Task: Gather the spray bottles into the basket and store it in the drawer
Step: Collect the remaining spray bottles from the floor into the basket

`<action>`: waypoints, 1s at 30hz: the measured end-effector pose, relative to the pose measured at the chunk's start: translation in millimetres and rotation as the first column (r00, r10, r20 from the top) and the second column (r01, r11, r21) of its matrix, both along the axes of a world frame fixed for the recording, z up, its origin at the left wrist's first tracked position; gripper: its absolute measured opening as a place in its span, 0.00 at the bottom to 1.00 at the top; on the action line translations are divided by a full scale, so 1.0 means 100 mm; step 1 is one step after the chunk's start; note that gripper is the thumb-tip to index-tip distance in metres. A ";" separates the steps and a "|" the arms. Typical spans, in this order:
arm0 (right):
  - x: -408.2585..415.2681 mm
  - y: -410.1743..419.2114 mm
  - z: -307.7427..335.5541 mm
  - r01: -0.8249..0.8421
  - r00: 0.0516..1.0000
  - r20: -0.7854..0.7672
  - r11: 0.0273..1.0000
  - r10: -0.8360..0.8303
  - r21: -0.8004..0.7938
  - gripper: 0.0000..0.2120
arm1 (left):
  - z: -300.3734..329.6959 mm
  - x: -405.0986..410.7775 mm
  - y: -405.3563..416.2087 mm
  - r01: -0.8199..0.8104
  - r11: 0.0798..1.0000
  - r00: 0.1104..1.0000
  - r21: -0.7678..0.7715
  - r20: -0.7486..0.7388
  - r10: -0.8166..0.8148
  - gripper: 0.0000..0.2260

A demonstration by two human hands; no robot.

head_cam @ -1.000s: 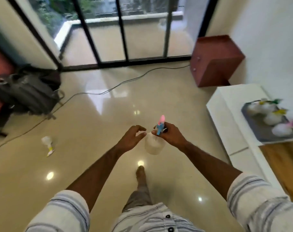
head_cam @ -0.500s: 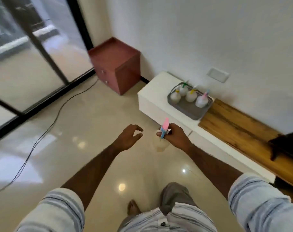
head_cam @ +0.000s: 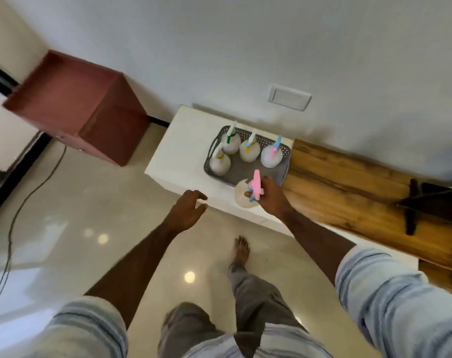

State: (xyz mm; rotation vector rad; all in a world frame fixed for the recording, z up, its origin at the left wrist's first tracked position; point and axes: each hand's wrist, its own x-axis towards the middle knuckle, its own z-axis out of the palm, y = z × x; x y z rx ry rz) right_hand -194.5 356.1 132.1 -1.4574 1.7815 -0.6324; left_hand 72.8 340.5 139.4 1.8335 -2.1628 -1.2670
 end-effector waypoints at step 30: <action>-0.05 -1.45 -1.75 0.054 0.998 -0.040 0.959 -0.045 0.278 0.24 | -1.70 -0.43 -2.00 0.187 0.950 0.946 0.249 0.214 -0.243 0.27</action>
